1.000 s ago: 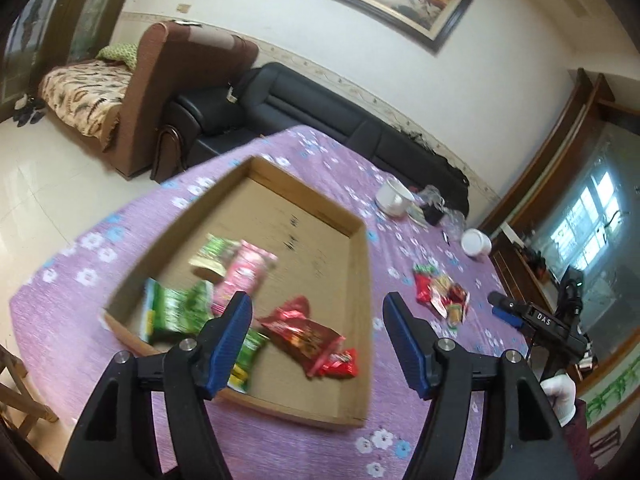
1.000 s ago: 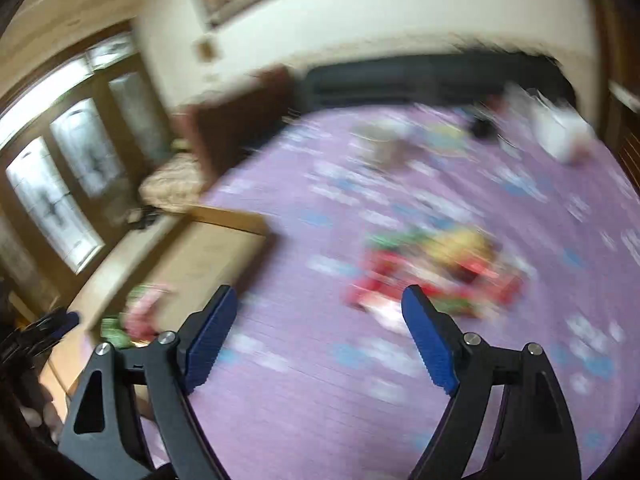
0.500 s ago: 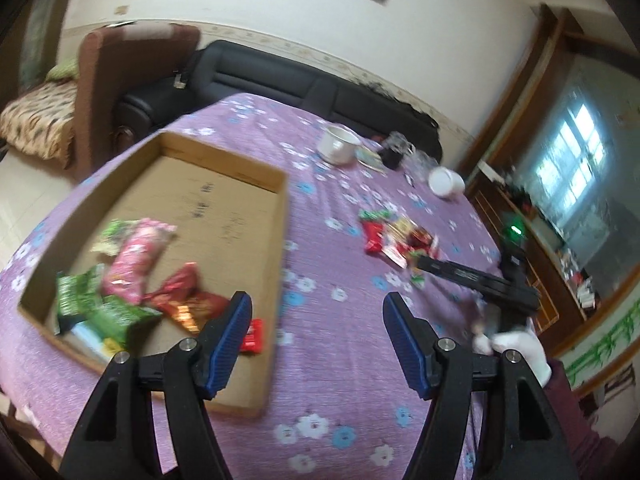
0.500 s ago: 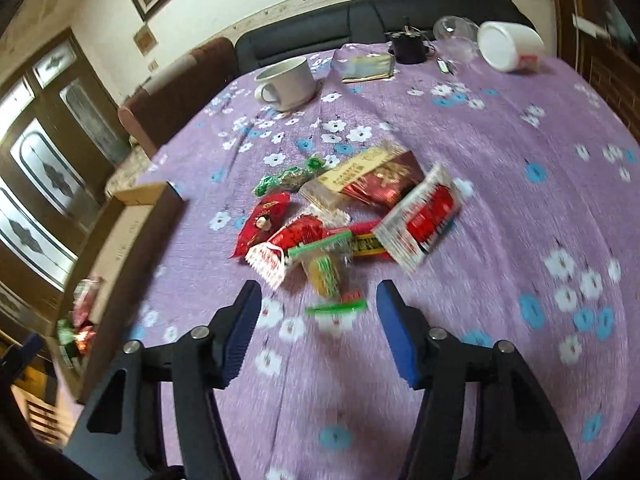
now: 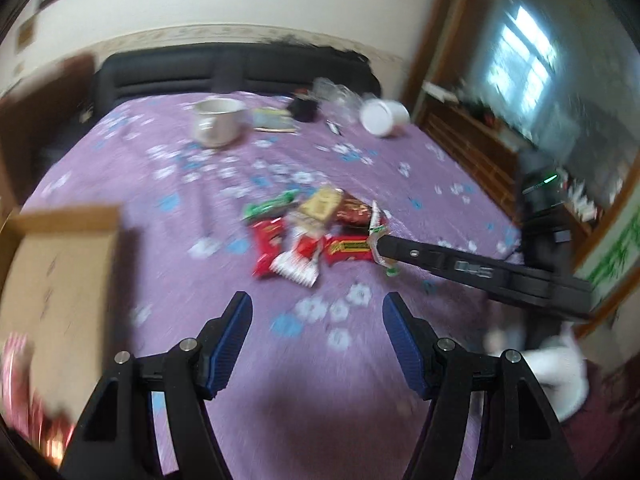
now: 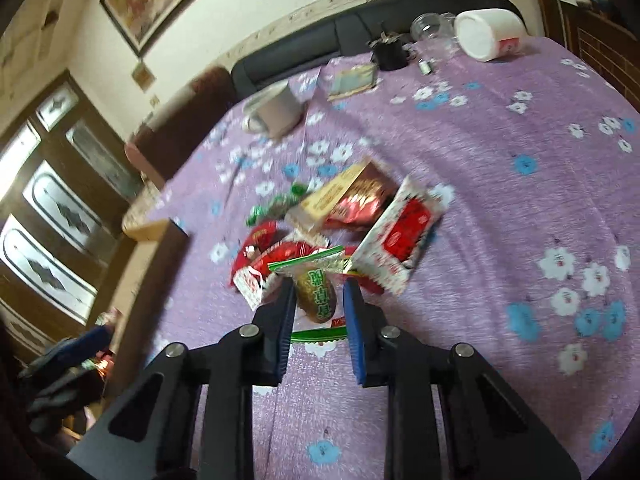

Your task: Organize snacks

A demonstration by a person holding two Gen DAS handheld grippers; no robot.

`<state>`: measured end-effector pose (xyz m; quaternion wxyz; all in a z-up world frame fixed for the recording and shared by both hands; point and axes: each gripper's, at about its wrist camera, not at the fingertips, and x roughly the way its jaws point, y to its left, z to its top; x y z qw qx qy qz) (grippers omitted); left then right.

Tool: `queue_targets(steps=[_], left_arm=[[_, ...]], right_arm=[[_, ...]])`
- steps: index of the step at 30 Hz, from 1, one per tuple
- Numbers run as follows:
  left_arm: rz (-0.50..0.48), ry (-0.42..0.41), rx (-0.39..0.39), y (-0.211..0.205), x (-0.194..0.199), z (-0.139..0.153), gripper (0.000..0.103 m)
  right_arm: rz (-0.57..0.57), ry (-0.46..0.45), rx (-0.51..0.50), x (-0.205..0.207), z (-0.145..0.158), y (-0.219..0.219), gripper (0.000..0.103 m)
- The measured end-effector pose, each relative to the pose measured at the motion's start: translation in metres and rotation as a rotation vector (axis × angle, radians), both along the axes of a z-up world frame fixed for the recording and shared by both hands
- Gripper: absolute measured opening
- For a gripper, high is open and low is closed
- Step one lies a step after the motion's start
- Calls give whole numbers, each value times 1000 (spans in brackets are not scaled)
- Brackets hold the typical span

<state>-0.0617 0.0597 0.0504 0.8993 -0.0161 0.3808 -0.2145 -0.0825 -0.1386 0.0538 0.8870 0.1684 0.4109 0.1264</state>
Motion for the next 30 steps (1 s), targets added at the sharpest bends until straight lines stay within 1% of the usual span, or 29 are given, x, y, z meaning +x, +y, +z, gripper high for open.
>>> queue_targets(steps=[2,4,7,9,11,12,14,15,16,18,23,28,30], left_arm=[[-38,2,71,-24,23,-10,64],[-71,22,137,-43,43,-21,60],[-87,47,203,-59,66,-35,56],[-82,54,235,-62,75,-41,56],[-75,86,257,-64,84,-51,56],[-76,82,268,-65,85,-53,55],[-93,71,285,-69,81,-53,43],[-91,74,284,-70,81,-53,30],[-83,76,288,-71,79,-51,30],[-70,67,268,-69,72,-47,30],[-37,70,152,-47,48,-33,30],[-7,86,68,-22,27,-21,30],[8,101,17,-9,17,-19,30]], right_arm=[[-16,-1,42,0,3,-11,26],[-25,7,65,2,2,-18,26],[-40,32,101,8,-3,-29,26],[-50,53,123,11,-7,-34,26],[-61,65,147,14,-10,-38,26],[-62,69,153,15,-10,-39,26],[-57,78,170,17,-12,-38,26],[-53,78,174,17,-12,-37,26],[-51,76,173,16,-11,-37,26],[-48,66,160,16,-10,-34,26],[-43,42,169,14,-7,-34,26],[-21,19,165,10,-4,-29,26],[-9,21,164,10,-5,-25,26]])
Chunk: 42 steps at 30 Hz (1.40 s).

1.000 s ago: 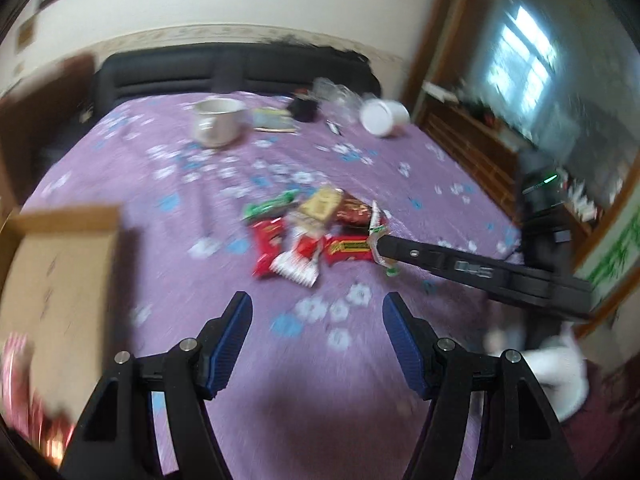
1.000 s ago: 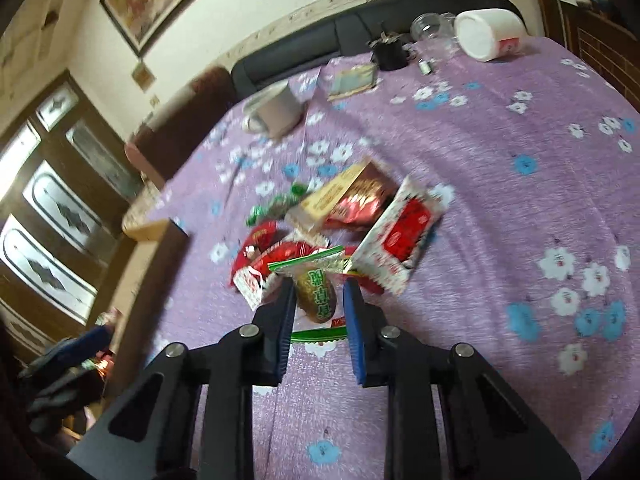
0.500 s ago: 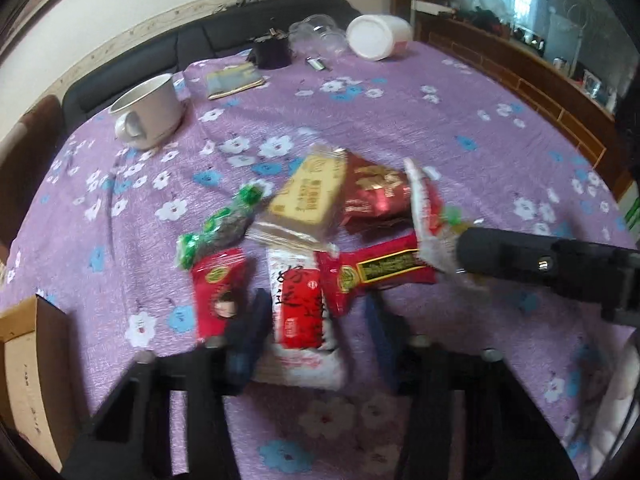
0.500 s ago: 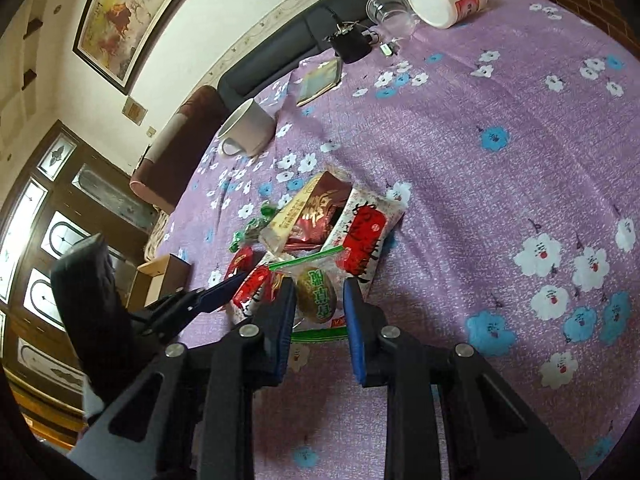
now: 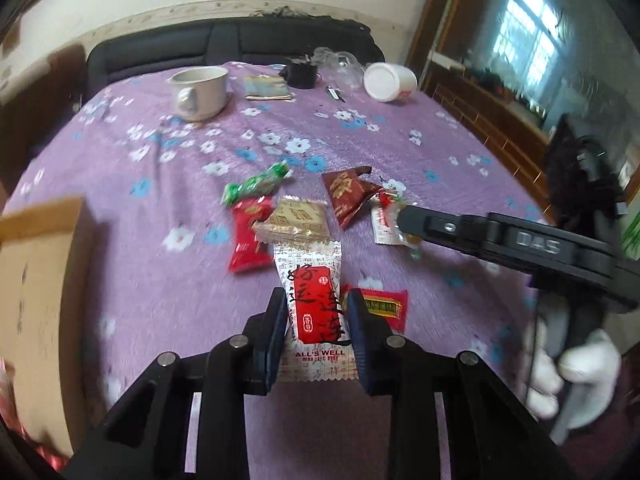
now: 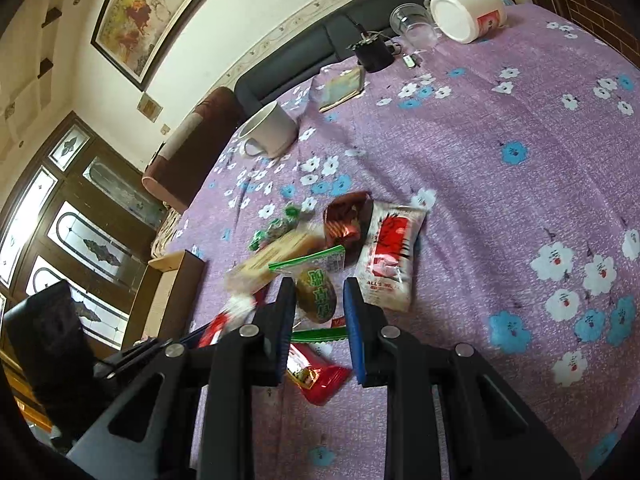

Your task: Organize snacks

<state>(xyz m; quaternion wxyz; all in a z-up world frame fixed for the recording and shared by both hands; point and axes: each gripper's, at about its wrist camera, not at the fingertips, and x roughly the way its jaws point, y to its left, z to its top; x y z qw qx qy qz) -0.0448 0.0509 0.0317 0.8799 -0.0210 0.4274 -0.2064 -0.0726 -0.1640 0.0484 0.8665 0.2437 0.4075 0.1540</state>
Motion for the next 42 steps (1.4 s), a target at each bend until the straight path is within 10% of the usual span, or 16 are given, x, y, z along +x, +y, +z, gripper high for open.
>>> queue_targets(steps=[8,14,20,25,29,33,36,37,42], left_arm=[[2,26,-72,18,-27,-2,30],[-20,63,-66,13,-44,-16,30],[-3,14,-170,36,-66,6,17],[69,-38,-189,74,-81,28,18],[-47,-63,-74,45,-90,26,65],[-151,-27,1,5,-83,-2,66],[-169,5,99,-22,-70,-26,56],[-170,16,110,-26,-69,-30,27],[-122,54,25,-13,-61,-29,22]], right_arm=[[31,-7,-39,-1,-6,14,26],[282,-53,170,-10,-2,49,27],[304,10,-56,-11,-22,90,26],[250,-8,-41,-10,-16,76,26],[222,-28,-13,-19,0,64,26],[207,-30,12,-31,9,57,26],[206,-30,15,-43,16,51,26],[206,-35,6,-47,20,49,26],[214,-57,-14,-58,37,45,26]])
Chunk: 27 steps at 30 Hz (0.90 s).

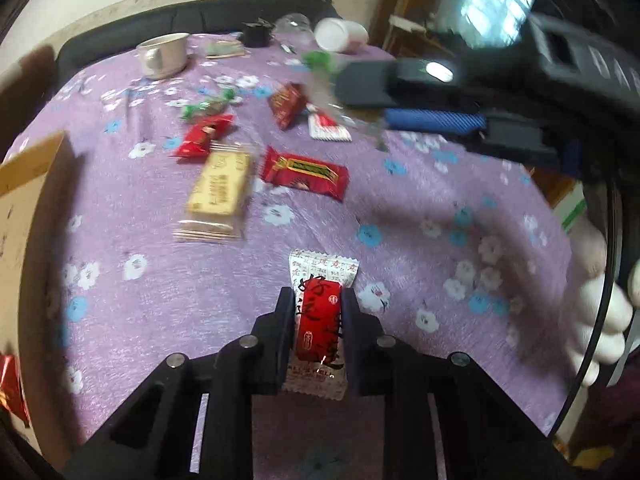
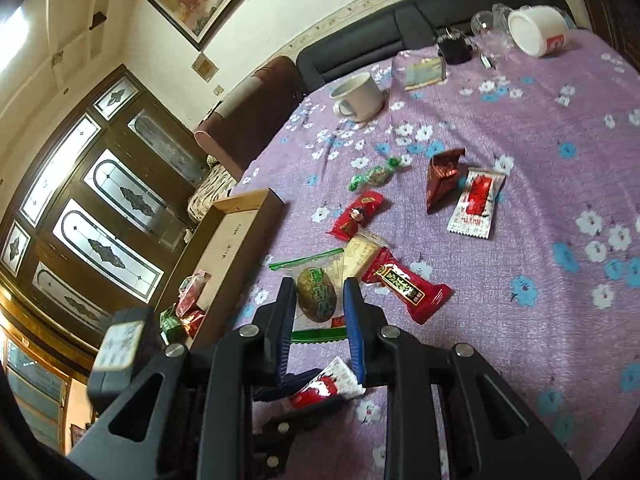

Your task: Organize snacks

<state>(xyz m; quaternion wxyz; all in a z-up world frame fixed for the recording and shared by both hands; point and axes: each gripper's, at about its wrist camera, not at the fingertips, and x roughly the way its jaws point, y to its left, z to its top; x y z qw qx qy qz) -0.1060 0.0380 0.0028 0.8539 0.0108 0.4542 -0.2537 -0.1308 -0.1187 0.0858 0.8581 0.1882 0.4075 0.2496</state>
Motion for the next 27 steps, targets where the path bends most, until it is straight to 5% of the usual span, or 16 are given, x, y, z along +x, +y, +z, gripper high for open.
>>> queue_targets(steps=[8,11,16,22,24,27], left_arm=[[240,-71,-261,132,-19,61,22],[375,-111,-226,188,-20,73,22],[558,-63,-186,269,5,59,22],[643,19,-128,305,35,30,32],[650,33,-162,310,35,24,42],[659,19,-242,318,24,28,43]], right_arm=[[100,-6,26,4,17,45,26],[165,2,32,12,19,82,26],[274,18,0,26,17,154,26],[347,78,-85,49,-10,239,26],[352,103,-115,55,-22,260,28],[347,138,-143,62,-42,278,29]])
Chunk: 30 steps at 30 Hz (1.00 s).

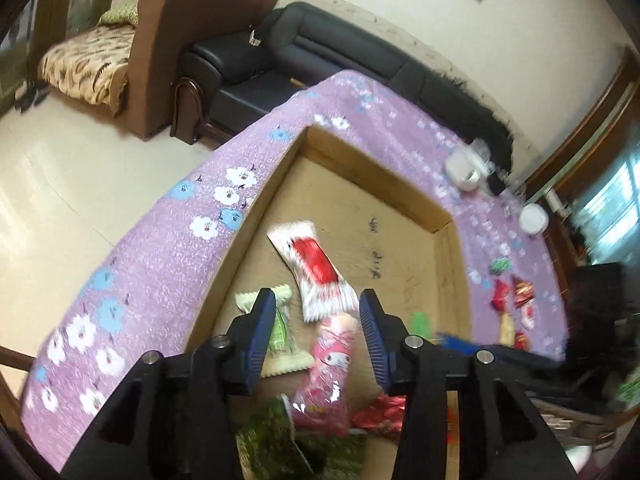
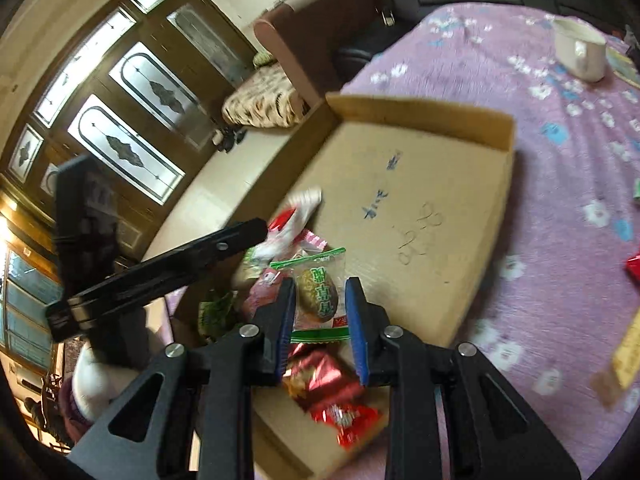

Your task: Organize snacks

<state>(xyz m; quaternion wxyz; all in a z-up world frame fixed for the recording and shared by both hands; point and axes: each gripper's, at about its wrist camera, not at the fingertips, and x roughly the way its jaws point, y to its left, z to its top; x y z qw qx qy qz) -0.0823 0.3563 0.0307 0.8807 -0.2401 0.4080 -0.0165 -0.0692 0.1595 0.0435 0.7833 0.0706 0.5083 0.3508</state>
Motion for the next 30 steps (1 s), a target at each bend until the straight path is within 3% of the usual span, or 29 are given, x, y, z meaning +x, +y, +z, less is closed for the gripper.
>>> queue_targets(steps=[6,11,14,17,20,26,30], left_arm=[[-26,-140,-46,-21,-44,31,59],[-150,-207,-72,-66,-62,47,68],[-216,-207,-67,-93,-57,49,68],[-274,-179,-69,-124,-47,42,68],[-327,-138,-51,-158,-38,33,68],[-427,-66,50,-224,-24,17,68],[-462,-39,90,-245,-11,7,68]], right_arm=[[-5,-25,22,-9,7,-17,37],[-99,-120,42,-29,34,-100,49],[-207,-189,-51,-37,42,-164,59],[-301,-205,-183,-37,34,-218,59],[-334,-196,-238,-33,21,-249,59],[-285,-209,-285,-18,-5,-254,59],[-265,-229,-278,-13,-11,-247,59]])
